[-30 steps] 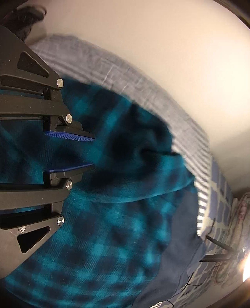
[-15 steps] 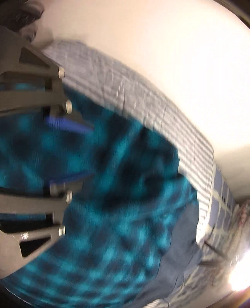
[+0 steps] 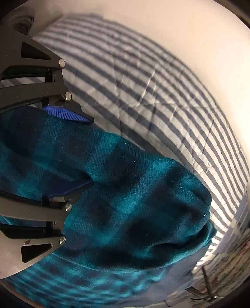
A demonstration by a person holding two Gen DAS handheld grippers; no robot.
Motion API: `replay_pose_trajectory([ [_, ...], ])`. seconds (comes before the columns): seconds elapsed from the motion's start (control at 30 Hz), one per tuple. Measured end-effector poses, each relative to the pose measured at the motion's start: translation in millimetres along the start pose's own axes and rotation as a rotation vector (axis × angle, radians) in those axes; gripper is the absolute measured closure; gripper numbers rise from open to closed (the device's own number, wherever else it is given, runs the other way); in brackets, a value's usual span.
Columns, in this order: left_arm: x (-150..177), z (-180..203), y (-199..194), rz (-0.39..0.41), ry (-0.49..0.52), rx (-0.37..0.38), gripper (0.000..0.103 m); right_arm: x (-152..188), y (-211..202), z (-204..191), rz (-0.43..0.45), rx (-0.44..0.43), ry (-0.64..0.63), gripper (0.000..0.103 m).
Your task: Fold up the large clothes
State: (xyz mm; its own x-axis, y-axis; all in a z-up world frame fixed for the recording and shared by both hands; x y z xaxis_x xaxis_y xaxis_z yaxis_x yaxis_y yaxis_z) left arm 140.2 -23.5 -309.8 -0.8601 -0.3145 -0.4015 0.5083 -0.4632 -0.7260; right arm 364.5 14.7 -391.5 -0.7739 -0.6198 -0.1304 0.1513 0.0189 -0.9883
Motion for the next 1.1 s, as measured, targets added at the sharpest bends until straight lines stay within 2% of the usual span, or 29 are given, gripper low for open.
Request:
replay_pose_trajectory([
  [0.03, 0.1, 3.6, 0.2, 0.005, 0.013, -0.008, 0.096, 2.7, -0.1, 1.7, -0.006, 0.036, -0.012, 0.084],
  [0.07, 1.1, 7.0, 0.0, 0.008, 0.024, -0.013, 0.096, 6.5, -2.1, 5.2, -0.002, 0.061, -0.017, 0.094],
  [0.13, 2.3, 17.5, 0.7, 0.014, 0.062, -0.026, 0.096, 13.4, -8.6, 12.7, 0.030, 0.010, 0.022, 0.096],
  [0.33, 12.3, 48.2, -4.4, 0.021, 0.192, -0.047, 0.096, 43.6, -50.9, 63.1, 0.260, -0.241, 0.253, 0.097],
  [0.5, 24.1, 81.4, 5.0, 0.007, 0.267, -0.045, 0.096, 97.8, -86.3, 112.8, 0.453, -0.368, 0.417, 0.098],
  [0.7, 45.1, 115.0, 28.2, -0.041, 0.358, -0.050, 0.096, 172.5, -97.6, 158.9, 0.621, -0.471, 0.614, 0.098],
  [0.77, 51.3, 120.4, 39.2, -0.058, 0.373, -0.060, 0.096, 194.7, -85.8, 170.8, 0.621, -0.493, 0.683, 0.098],
  [0.9, 58.9, 124.5, 58.3, -0.102, 0.383, -0.068, 0.096, 229.1, -51.7, 186.2, 0.532, -0.460, 0.779, 0.098],
  [1.0, 62.7, 124.7, 59.2, -0.126, 0.378, -0.054, 0.095, 232.7, -39.5, 193.1, 0.475, -0.430, 0.801, 0.098],
  [1.1, 57.9, 122.9, 39.9, -0.139, 0.339, 0.003, 0.086, 233.3, -41.1, 191.2, 0.453, -0.387, 0.760, 0.096],
])
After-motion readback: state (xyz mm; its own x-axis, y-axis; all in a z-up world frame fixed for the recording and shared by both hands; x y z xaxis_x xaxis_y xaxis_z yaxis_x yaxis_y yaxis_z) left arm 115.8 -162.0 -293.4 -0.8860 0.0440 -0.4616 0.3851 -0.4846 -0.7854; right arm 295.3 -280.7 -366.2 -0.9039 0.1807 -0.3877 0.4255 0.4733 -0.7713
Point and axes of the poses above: each gripper's, at about its wrist camera, not at the fingertips, and y roughly the way its jaws point, z to its right, x to its underside, the point moved 9 cm from there along y, roughly the way its jaws point, and after that the axes turned 15 degrees about -y, right-handed, at the moved point
